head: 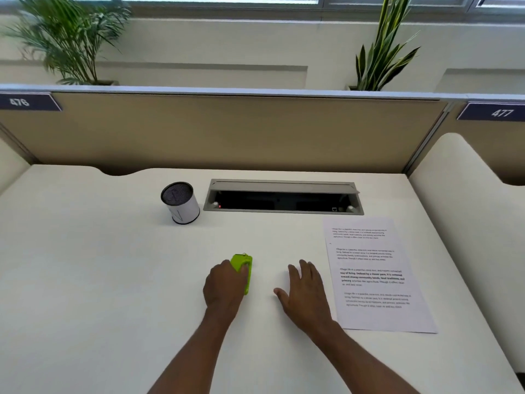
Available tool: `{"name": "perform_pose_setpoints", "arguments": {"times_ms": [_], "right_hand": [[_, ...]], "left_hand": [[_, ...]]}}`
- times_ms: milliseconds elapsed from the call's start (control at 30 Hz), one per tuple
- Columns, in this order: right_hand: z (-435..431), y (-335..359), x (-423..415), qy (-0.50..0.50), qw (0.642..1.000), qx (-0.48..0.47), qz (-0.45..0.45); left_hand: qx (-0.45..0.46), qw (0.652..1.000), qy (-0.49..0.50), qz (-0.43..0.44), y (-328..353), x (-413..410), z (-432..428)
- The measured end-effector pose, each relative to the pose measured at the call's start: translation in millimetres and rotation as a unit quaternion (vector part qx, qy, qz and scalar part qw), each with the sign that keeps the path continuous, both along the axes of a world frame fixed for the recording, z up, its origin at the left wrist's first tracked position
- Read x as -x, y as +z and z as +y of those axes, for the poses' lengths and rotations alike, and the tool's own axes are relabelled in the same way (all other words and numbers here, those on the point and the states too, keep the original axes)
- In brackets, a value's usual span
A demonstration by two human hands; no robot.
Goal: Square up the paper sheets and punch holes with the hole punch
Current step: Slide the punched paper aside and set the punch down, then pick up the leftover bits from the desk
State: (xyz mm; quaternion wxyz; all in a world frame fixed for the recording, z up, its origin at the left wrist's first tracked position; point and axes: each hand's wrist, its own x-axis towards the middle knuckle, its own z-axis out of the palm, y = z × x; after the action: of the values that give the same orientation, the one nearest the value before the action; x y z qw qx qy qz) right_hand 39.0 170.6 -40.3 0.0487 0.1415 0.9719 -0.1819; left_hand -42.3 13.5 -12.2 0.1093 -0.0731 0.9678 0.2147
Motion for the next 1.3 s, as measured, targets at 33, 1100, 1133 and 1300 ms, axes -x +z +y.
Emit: {"name": "perform_pose_setpoints", "arguments": {"times_ms": [33, 1100, 1133, 1300], "right_hand": [[-1.4, -0.5, 0.2, -0.003, 1.000, 0.004, -0.002], [-10.7, -14.4, -1.5, 0.003, 1.000, -0.008, -0.021], [-11.3, -14.3, -0.9, 0.004, 1.000, -0.011, -0.021], [-11.2, -14.5, 0.5, 0.005, 0.999, -0.027, -0.020]], "left_hand": [[0.000, 1.000, -0.002, -0.001, -0.9, 0.2, -0.3], [0.011, 0.993, 0.108, 0.042, 4.3, 31.0, -115.9], [0.011, 0.993, 0.112, 0.040, 2.9, 31.8, -120.7], [0.013, 0.992, 0.124, 0.031, -2.5, 35.0, -131.6]]}}
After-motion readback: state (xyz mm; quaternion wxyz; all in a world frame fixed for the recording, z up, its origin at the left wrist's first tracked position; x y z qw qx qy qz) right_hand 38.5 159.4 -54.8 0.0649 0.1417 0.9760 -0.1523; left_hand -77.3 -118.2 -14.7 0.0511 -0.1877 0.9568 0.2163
